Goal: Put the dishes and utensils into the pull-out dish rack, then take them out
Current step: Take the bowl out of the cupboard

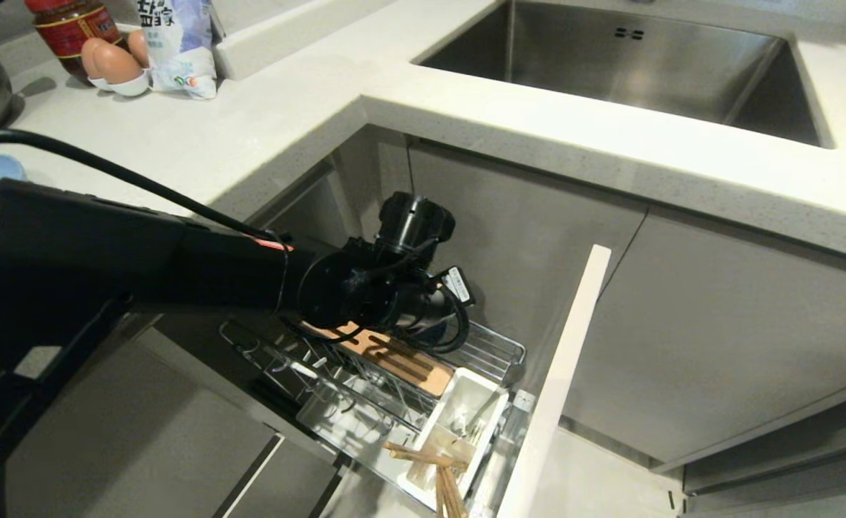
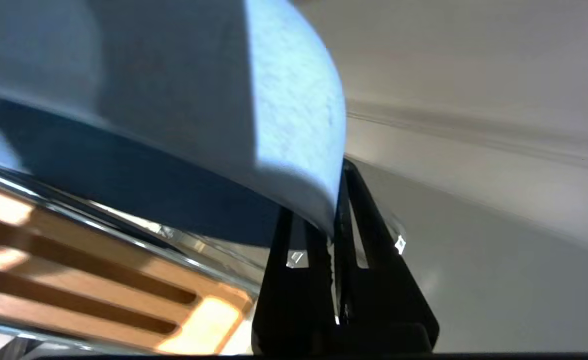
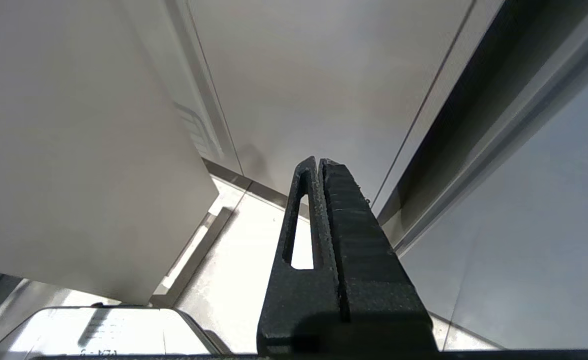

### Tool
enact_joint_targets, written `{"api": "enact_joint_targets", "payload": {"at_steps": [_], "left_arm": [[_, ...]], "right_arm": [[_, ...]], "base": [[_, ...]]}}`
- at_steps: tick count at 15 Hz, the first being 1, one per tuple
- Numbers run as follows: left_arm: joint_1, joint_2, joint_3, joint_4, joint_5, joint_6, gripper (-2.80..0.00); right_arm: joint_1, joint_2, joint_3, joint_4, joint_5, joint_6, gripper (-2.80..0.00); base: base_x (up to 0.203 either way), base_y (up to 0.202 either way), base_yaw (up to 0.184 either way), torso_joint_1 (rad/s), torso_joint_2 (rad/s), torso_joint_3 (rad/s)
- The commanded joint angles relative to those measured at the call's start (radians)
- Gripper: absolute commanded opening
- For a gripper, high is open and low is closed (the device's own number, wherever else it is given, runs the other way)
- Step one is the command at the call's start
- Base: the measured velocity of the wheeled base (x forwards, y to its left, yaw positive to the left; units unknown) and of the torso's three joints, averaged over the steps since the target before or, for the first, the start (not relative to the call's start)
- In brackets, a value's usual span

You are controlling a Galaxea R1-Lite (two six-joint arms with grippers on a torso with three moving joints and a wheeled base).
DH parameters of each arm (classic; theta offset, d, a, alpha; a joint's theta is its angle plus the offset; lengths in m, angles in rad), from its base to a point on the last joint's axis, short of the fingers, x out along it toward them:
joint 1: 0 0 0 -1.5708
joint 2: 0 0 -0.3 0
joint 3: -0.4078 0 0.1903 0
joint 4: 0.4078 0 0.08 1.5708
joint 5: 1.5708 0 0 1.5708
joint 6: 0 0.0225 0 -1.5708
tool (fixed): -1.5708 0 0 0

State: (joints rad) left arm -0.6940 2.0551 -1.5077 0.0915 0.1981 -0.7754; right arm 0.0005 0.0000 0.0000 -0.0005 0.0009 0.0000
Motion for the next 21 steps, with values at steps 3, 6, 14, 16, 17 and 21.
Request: {"api": "enact_joint_targets", "payload": {"at_steps": [3,6,14,16,17,21], "left_arm": [[-0.011,-0.01,0.0,0.005,0.003,-0.007,-2.8],[-0.023,-0.033,0.001,0.009,0.004,-0.008,-2.8],[-0.066,-0.228,0.022,0.022,0.009,-0.008,-2.8],[-0.088,-0.295,0.024,0.046,0.015,-0.009,-2.8],[-0.102,-0.335,0.023,0.061,0.021,-0.009,-2.8],[-0.149,-0.539,0.02,0.099,0.051,-0.006,-2.8]], "right_arm": [[-0.001,0.0,0.0,0.001,0.001,0.0,-2.8],[-0.001,0.0,0.0,0.001,0.001,0.0,-2.8],[-0.001,0.0,0.0,0.001,0.001,0.0,-2.8],[-0.001,0.0,0.0,0.001,0.001,0.0,-2.8],[-0.001,0.0,0.0,0.001,0.001,0.0,-2.8],[-0.001,0.0,0.0,0.001,0.001,0.0,-2.8]], "base": [[0.0,0.0,0.0,0.0,0.0,0.0],[0.0,0.0,0.0,0.0,0.0,0.0],[0.0,0.0,0.0,0.0,0.0,0.0],[0.0,0.0,0.0,0.0,0.0,0.0],[0.0,0.0,0.0,0.0,0.0,0.0],[0.0,0.0,0.0,0.0,0.0,0.0]]}}
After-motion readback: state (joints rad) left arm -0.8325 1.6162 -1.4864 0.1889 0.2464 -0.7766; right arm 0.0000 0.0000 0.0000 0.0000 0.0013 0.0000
